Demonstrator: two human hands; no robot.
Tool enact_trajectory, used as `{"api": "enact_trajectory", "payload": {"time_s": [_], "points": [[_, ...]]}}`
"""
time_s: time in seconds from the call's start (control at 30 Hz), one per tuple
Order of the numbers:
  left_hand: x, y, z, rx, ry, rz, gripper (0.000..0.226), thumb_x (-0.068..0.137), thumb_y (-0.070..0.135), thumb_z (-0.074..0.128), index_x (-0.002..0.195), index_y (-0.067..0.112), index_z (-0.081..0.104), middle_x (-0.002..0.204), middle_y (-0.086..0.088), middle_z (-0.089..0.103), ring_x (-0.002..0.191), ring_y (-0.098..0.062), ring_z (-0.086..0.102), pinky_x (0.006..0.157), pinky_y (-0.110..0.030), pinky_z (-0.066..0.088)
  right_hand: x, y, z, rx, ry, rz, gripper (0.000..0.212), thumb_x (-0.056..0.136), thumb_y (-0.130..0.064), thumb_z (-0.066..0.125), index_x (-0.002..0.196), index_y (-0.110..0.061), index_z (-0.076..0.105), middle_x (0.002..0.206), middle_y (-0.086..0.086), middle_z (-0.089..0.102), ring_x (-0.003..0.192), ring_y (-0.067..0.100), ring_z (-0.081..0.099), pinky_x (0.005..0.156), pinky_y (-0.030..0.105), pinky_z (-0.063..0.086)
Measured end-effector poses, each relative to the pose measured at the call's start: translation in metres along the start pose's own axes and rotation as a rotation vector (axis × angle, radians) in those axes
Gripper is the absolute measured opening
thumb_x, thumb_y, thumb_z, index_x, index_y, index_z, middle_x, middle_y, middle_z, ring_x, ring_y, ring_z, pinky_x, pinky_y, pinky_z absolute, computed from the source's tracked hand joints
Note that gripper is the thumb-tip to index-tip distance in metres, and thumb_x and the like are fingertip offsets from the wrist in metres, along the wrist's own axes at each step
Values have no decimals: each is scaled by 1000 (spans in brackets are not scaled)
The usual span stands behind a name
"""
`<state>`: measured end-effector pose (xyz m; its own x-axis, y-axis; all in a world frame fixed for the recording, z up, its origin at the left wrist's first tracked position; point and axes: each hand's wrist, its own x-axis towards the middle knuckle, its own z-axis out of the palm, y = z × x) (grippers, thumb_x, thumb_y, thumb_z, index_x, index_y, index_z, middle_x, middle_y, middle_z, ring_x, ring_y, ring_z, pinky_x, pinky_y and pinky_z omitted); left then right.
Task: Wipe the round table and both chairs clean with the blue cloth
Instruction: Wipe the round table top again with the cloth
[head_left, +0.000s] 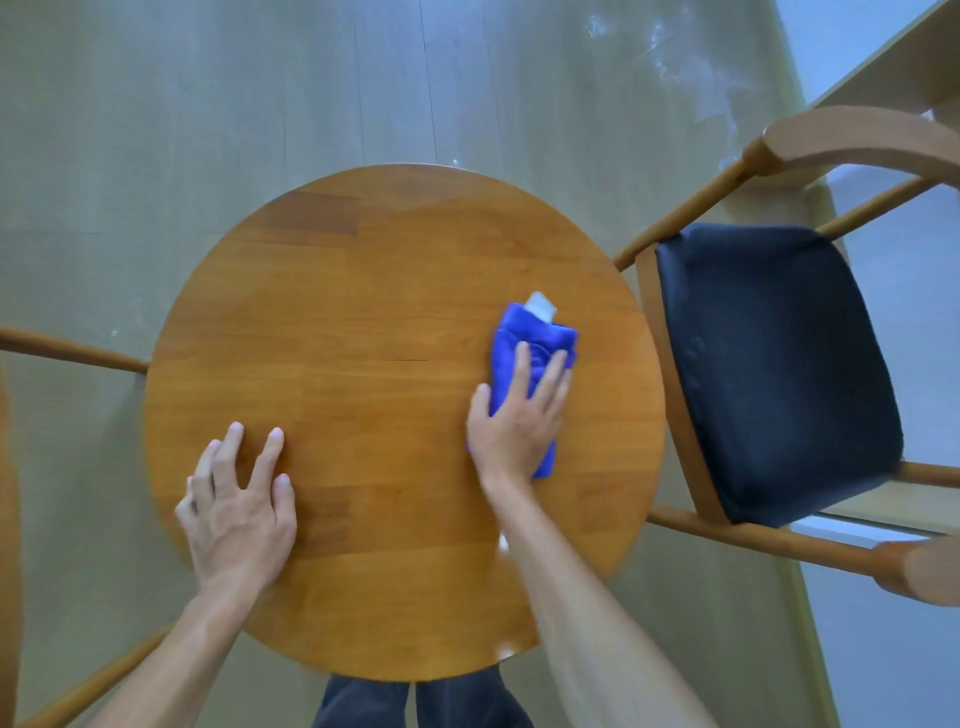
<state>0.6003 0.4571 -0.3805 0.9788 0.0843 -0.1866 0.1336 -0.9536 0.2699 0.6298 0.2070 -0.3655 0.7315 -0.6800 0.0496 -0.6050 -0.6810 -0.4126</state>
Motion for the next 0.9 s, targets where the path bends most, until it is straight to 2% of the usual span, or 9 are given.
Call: {"api": "enact_trajectory", "payload": {"time_s": [0.17,0.23,0.3,0.4,0.47,0.53,0.63,0.77,0.9], "points": [[-1,1,-4,-5,78,48,50,87,35,38,130,20,58,147,-13,40,134,-36,36,96,-61,36,-48,-20,11,57,-518,-1052,58,79,-24,60,137,-27,52,154,12,29,144,31,23,108,45,32],[-1,1,-6,-4,62,58,52,86,36,37,131,20,58,147,-13,39,135,-36,35,96,-61,36,-19,19,-12,16,-595,-1206,60,77,-20,62,136,-24,53,154,12,31,144,30,25,111,43,31],[-2,2,-6,-3,35,50,51,88,34,39,134,22,56,149,-13,38,136,-36,33,98,-61,36,15,70,-39,-14,-505,-999,56,79,-16,67,134,-18,56,151,15,34,141,33,30,111,45,33],[-3,5,-6,20,2,41,49,90,32,40,137,23,53,150,-12,37,138,-34,31,102,-59,34,63,122,-65,-73,-245,-244,60,86,-17,67,141,-13,45,155,18,25,142,35,25,113,47,28],[-1,4,-3,24,-17,29,45,94,28,47,138,24,51,151,-11,36,140,-31,28,105,-57,31,80,109,-53,-72,-97,239,63,90,-22,59,147,-15,33,157,20,14,143,37,17,113,48,23],[0,2,-3,21,-41,11,46,93,23,57,138,25,51,151,-9,35,141,-29,27,107,-56,31,83,64,-29,-112,-36,386,66,90,-26,53,150,-17,26,158,20,8,144,39,11,113,49,20],[-1,-1,-6,54,-65,25,50,90,24,60,139,27,50,152,-8,36,141,-28,28,107,-54,32,52,-28,15,-161,-136,60,70,88,-34,50,151,-20,23,159,19,5,146,36,7,113,45,18],[-2,-3,-13,84,-91,53,53,88,36,43,138,23,52,151,-12,39,140,-32,33,105,-55,35,-17,-145,61,-120,-506,-717,65,91,-37,49,150,-29,24,161,11,0,148,30,0,116,45,13],[-2,-2,-20,66,-85,77,62,84,43,31,135,20,56,148,-14,43,137,-35,39,103,-56,37,-10,-162,67,-89,-742,-1235,59,92,-28,51,147,-36,31,161,1,9,148,21,8,116,39,15]]}}
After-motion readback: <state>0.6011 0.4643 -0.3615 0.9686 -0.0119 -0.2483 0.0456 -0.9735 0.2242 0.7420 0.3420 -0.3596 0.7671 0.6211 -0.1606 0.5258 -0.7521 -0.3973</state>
